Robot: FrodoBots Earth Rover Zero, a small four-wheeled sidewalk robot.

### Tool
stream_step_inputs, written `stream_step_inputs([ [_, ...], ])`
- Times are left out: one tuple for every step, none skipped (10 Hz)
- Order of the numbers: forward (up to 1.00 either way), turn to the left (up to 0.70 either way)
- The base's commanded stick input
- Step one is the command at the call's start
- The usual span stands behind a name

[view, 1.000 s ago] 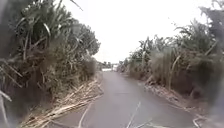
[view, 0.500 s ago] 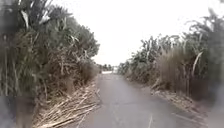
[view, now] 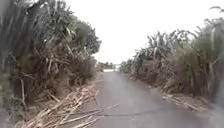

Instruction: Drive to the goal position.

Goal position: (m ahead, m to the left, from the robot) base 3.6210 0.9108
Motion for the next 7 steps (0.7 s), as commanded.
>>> stream_step_inputs([
  [1.0,0.0],
  [1.0,0.0],
  [1.0,0.0],
  [1.0,0.0],
  [1.0,0.0],
  [1.0,0.0],
  [1.0,0.0],
])
